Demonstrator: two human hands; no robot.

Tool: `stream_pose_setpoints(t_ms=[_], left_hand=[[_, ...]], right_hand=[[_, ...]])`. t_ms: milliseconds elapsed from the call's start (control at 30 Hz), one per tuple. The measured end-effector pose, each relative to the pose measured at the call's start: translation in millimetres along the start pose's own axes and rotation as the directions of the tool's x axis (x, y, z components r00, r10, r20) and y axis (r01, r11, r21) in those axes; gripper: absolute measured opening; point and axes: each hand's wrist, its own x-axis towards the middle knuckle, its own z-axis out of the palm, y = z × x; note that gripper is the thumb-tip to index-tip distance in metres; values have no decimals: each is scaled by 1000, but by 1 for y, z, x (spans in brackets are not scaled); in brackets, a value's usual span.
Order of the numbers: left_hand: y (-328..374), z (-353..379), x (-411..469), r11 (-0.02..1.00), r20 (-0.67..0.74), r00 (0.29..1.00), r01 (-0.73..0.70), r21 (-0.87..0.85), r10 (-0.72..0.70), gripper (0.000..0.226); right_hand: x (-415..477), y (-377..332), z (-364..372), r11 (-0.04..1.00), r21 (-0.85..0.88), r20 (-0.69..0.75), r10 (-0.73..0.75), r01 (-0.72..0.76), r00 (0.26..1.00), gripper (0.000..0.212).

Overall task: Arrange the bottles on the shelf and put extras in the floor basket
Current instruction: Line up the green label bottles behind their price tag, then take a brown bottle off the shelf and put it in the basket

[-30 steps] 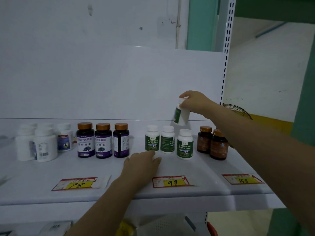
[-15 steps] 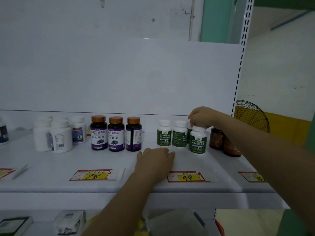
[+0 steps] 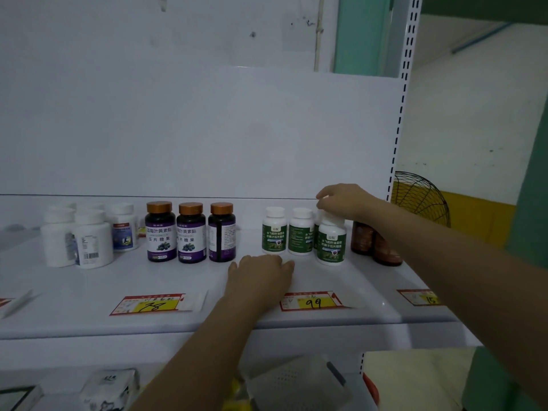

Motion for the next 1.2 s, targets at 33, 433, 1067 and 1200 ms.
stream_pose_setpoints(t_ms=[33, 433, 1067, 1200], left_hand=[[0, -1, 0, 1000, 7, 1000, -2, 14, 2, 50], [50, -20, -14, 988, -201, 967, -152, 33, 156, 49], [175, 43, -20, 994, -101, 995, -2, 106, 13, 47], [176, 49, -22, 996, -158, 987, 31, 85, -17, 45]], right_hand=[[-3, 1, -2, 1000, -7, -16, -8, 8, 1000, 41], [-62, 32, -24, 975, -223, -122, -47, 19, 991, 42], [-60, 155, -45, 983, -80, -10, -168, 166, 986, 40], [-51, 148, -34, 977, -10, 5, -212, 212, 977, 43]])
